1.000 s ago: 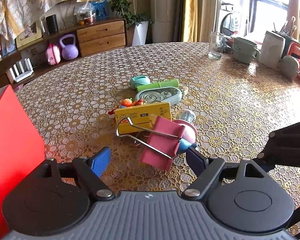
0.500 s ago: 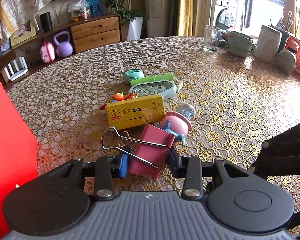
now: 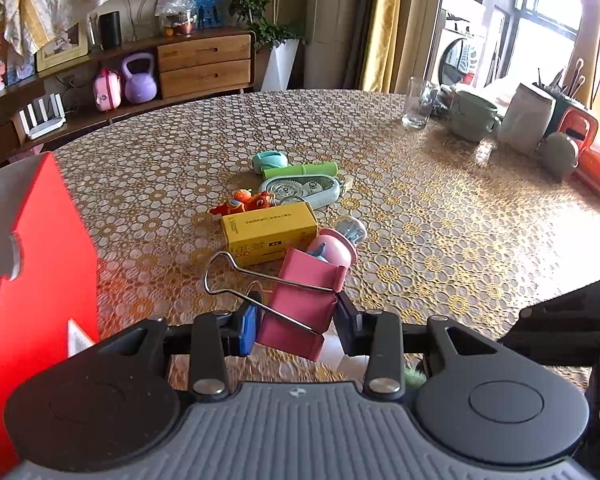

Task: Organize rigid objects
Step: 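Lift and carry the binder clip and marker over the red box with both tools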

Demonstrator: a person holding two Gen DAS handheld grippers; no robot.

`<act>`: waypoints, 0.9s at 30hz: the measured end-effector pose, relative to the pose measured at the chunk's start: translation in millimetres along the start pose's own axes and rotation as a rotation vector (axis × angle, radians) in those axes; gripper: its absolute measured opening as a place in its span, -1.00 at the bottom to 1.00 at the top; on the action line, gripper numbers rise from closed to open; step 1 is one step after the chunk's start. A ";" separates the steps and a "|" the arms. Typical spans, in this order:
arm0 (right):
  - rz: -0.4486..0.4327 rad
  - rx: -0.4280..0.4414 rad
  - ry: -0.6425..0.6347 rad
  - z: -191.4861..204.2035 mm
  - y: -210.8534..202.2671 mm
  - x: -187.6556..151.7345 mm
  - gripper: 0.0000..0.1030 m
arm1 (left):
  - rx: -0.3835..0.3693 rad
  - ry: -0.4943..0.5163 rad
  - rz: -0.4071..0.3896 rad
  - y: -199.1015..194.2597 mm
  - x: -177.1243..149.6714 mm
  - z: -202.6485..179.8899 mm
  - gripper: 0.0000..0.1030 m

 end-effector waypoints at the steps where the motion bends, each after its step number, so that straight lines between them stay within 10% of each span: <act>1: -0.004 -0.006 0.012 -0.4 -3.8 1.0 -0.65 | 0.005 -0.004 -0.003 -6.2 -0.2 0.2 -0.26; 27: -0.111 -0.004 0.107 71.6 -69.5 89.3 -0.65 | 0.102 -0.079 -0.073 -137.5 2.3 49.5 -0.26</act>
Point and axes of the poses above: each gripper's, at about its wrist camera, not at the fingertips, and y roughly the way its jaws point, z to its left, x to its top, the point moved 5 cm from there along y, roughly the way its jaws point, and after that the axes turned 5 degrees about -z, right-handed, at the moved point
